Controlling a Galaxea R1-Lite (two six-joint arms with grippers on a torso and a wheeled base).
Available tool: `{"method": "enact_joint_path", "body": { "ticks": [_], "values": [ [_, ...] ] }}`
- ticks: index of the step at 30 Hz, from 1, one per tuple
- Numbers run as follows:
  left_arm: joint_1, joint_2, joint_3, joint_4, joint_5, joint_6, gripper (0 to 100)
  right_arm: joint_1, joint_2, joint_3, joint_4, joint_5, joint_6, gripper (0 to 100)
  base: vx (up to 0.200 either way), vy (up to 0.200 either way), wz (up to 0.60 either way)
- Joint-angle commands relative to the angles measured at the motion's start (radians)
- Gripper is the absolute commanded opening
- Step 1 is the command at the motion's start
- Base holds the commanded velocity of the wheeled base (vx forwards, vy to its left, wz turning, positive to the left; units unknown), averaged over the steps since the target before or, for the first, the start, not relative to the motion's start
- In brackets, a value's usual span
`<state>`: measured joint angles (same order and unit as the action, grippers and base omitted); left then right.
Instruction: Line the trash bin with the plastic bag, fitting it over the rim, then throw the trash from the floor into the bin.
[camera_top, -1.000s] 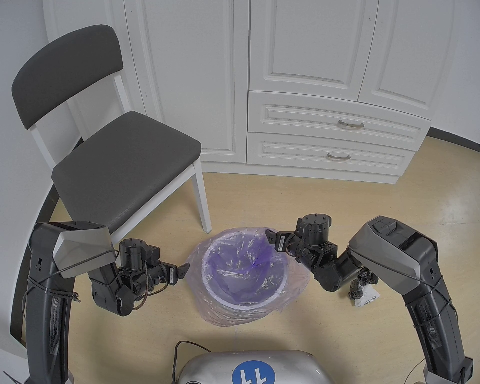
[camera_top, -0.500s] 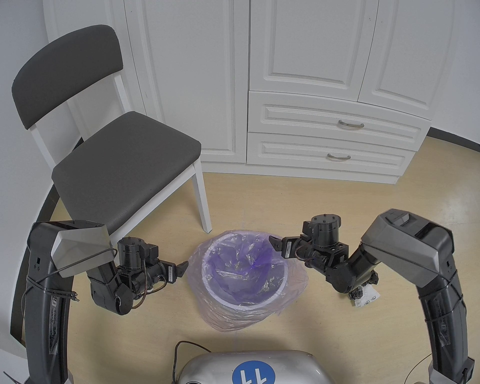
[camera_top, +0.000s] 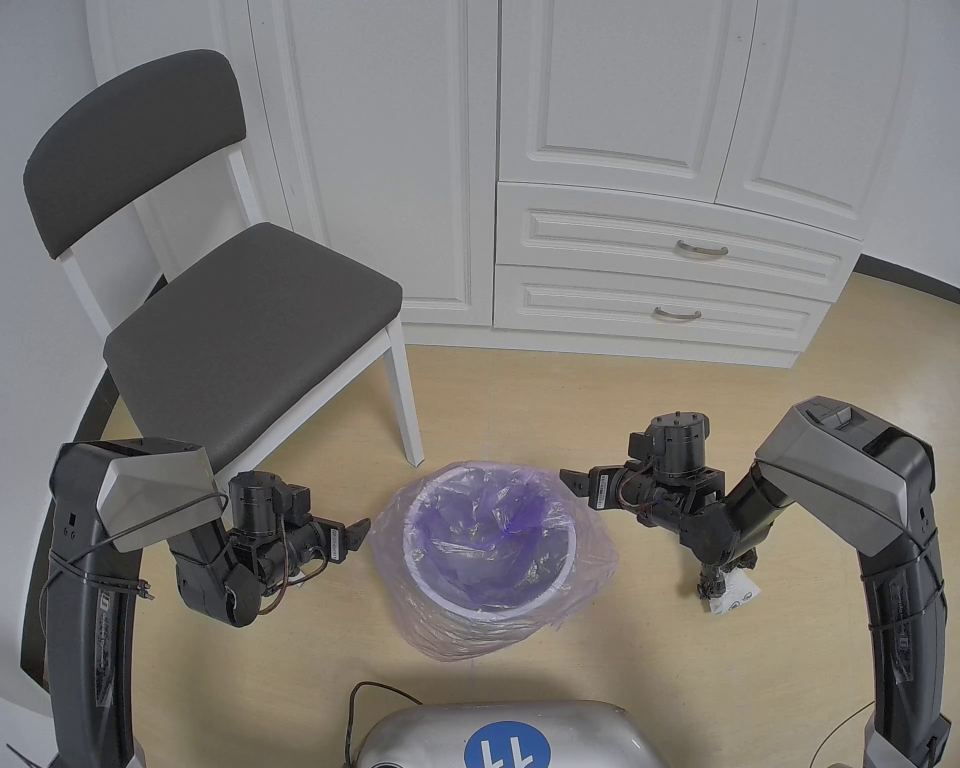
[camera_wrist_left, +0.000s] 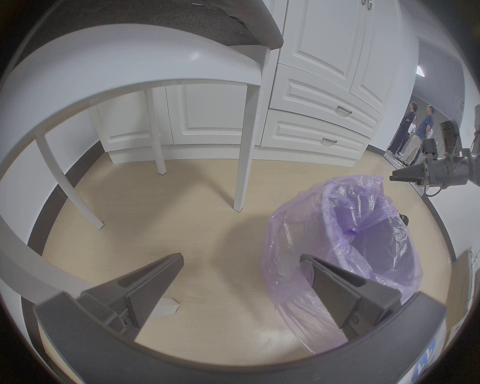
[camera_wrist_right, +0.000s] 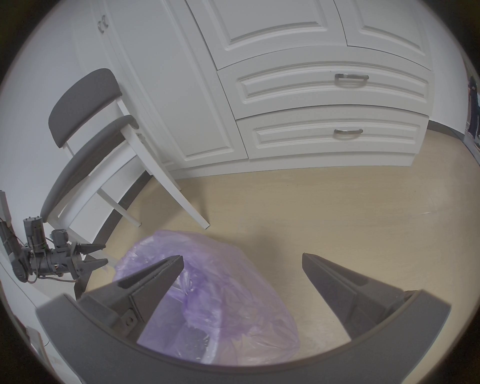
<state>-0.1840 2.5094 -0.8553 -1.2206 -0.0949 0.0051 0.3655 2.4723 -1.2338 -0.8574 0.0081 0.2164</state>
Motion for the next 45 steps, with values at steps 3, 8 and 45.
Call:
{"method": "enact_joint_path", "body": {
  "ticks": [3,8,45],
  "values": [
    [0.006,0.028,-0.011,0.0,0.001,0.001,100,-0.007,0.065,-0.038,0.011,0.001,0.0,100,0.0,0.0,0.0],
    [0.012,0.034,-0.019,0.0,0.001,0.001,100,-0.014,0.076,-0.058,0.057,0.003,0.0,100,0.0,0.0,0.0],
    [0.008,0.036,-0.025,0.0,0.001,0.003,100,-0.053,0.235,-0.268,0.261,-0.008,0.011,100,0.0,0.0,0.0]
  ]
}}
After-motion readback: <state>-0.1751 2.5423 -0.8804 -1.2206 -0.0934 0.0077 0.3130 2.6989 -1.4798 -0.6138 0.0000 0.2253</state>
